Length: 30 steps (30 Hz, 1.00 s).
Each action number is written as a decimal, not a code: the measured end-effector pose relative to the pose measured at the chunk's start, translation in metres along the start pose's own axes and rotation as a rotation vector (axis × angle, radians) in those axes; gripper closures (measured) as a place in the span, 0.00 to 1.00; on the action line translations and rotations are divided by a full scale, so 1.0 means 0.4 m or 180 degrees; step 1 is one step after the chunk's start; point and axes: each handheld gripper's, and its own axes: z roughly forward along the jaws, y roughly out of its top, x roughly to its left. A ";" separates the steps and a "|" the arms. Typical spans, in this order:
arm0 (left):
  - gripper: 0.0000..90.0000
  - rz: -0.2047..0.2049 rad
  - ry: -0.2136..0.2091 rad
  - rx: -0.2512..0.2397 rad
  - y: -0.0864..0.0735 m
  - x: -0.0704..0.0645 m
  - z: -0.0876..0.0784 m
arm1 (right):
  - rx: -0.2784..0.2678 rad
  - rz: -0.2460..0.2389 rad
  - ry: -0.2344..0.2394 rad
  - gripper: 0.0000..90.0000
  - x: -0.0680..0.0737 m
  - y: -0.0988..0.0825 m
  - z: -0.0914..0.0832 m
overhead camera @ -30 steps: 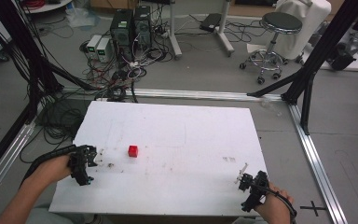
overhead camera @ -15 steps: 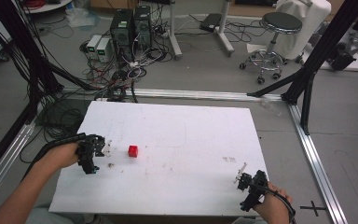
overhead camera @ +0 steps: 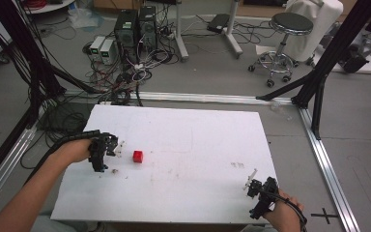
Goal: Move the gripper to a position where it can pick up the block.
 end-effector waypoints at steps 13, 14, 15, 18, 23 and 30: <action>0.18 0.0114 0.0022 -0.0041 0.072 0.055 0.001 | -0.0016 0.0016 0.0014 0.02 0.002 -0.001 0.002; 0.18 0.0122 0.0015 -0.0018 0.076 0.059 0.005 | -0.0022 0.0017 0.0009 0.02 0.002 -0.001 0.002; 0.18 0.0164 -0.0006 -0.0006 0.083 0.067 0.014 | -0.0020 0.0017 0.0014 0.02 0.002 -0.001 0.003; 0.18 0.0168 -0.0028 -0.0003 0.093 0.073 0.030 | 0.0002 -0.0001 0.0032 0.02 0.004 0.001 0.005; 0.18 0.0223 -0.0059 -0.0007 0.112 0.082 0.043 | -0.0005 -0.0004 0.0012 0.02 0.003 0.003 0.004; 0.18 0.0244 -0.0086 -0.0042 0.150 0.094 0.057 | 0.0010 -0.0021 0.0025 0.02 0.004 0.006 0.007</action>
